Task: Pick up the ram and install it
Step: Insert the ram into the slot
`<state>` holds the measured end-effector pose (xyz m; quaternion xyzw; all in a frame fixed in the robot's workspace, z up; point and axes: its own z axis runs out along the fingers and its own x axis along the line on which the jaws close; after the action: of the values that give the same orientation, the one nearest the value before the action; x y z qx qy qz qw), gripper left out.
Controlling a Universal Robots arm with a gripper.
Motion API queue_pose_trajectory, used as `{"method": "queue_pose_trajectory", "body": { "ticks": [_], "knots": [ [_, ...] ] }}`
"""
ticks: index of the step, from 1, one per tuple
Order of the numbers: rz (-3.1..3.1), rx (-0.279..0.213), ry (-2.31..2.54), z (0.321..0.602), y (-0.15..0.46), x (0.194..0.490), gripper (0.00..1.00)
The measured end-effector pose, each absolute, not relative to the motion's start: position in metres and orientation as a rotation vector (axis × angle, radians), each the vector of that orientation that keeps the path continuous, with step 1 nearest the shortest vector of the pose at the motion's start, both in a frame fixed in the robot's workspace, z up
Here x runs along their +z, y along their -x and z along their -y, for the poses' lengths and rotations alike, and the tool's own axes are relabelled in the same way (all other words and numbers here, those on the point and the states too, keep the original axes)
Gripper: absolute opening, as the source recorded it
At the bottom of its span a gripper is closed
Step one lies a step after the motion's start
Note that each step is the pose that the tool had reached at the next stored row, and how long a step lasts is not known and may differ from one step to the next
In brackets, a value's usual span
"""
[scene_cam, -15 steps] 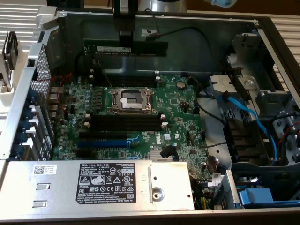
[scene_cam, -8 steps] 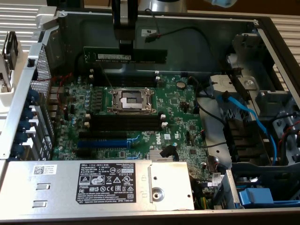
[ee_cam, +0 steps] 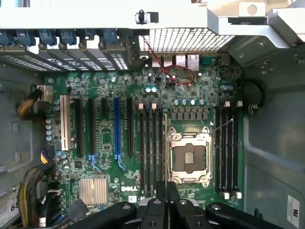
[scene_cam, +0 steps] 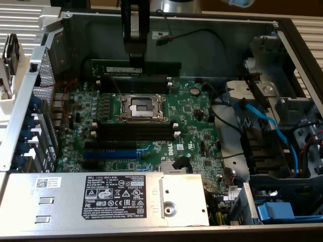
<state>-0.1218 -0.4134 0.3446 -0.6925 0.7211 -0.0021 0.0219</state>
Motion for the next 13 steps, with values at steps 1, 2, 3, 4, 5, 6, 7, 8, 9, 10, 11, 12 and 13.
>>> {"method": "queue_pose_trajectory", "body": {
  "ticks": [1, 2, 3, 4, 5, 6, 7, 8, 9, 10, 11, 12, 13],
  "knots": [
    [-2.236, -0.006, 2.144, 0.413, 0.122, 0.343, 0.12],
    [-2.238, -0.007, 2.143, 0.413, 0.122, 0.341, 0.12],
    [-2.239, -0.007, 2.141, 0.413, 0.122, 0.339, 0.12],
    [-2.240, -0.007, 2.140, 0.413, 0.122, 0.338, 0.12],
    [-2.241, -0.007, 2.139, 0.414, 0.121, 0.336, 0.12],
    [-2.241, -0.007, 2.139, 0.415, 0.121, 0.335, 0.12],
    [-2.242, -0.007, 2.138, 0.415, 0.121, 0.334, 0.12],
    [-2.242, -0.007, 2.138, 0.415, 0.121, 0.333, 0.12],
    [-2.242, -0.007, 2.138, 0.416, 0.121, 0.332, 0.12],
    [-2.242, -0.007, 2.137, 0.416, 0.121, 0.332, 0.12],
    [-2.242, -0.007, 2.137, 0.416, 0.121, 0.332, 0.12],
    [-2.242, -0.007, 2.138, 0.416, 0.121, 0.332, 0.12],
    [-2.242, -0.007, 2.138, 0.417, 0.121, 0.331, 0.12]
  ]
}}
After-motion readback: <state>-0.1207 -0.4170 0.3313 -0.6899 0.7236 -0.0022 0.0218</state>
